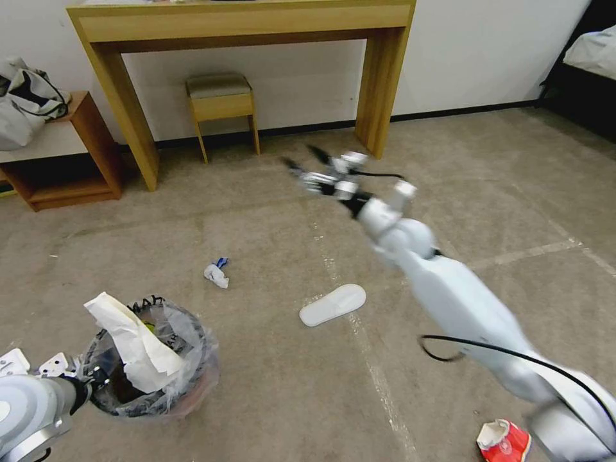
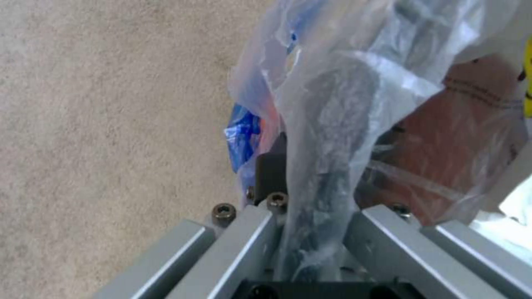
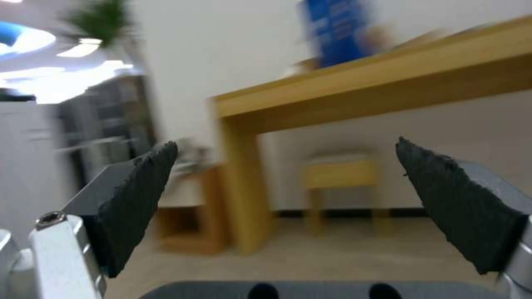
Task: Pick up the trash bin and place the garbage on the floor into it.
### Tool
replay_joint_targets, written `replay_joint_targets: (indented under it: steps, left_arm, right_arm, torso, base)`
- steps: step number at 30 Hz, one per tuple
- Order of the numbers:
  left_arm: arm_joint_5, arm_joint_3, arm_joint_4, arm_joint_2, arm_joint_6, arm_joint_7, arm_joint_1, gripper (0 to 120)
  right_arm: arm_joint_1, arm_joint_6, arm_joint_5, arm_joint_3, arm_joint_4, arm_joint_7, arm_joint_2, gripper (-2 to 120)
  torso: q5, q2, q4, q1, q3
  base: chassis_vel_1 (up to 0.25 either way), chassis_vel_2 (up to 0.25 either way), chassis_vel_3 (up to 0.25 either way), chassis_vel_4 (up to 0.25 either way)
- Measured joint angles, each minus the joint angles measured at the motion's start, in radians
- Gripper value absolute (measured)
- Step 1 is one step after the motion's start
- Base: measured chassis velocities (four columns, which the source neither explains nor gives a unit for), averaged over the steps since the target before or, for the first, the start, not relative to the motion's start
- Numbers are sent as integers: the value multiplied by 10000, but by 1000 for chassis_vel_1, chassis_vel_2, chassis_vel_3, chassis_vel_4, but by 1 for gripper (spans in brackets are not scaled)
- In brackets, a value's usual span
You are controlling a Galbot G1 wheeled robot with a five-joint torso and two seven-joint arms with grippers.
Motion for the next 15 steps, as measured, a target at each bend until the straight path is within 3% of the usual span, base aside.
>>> replay_joint_targets:
  steps: [2,7,15]
  left_arm:
    - [-17,-42,-13,-83,-20,-21,6,0]
    - [-118,-183,-124,-226,-28,-103,75,0]
    - [-596,-497,-269,-372,-89,-332,96,0]
  right_arm:
    - [-1185,464,-1422,1069,601,730,119,100]
    - [-3142,1389,-2924,2121,1411,1531,621,100]
    - [-4829,1964,-3727,3142,1975,1489,1171,100]
  torso:
    - [-1,-1,5,0,0]
    - [0,0,4,0,-1]
    - [-6,-1,3,-1,-2]
  base:
    - [0,0,0,0]
    - [0,0,0,0]
    - [0,0,0,0]
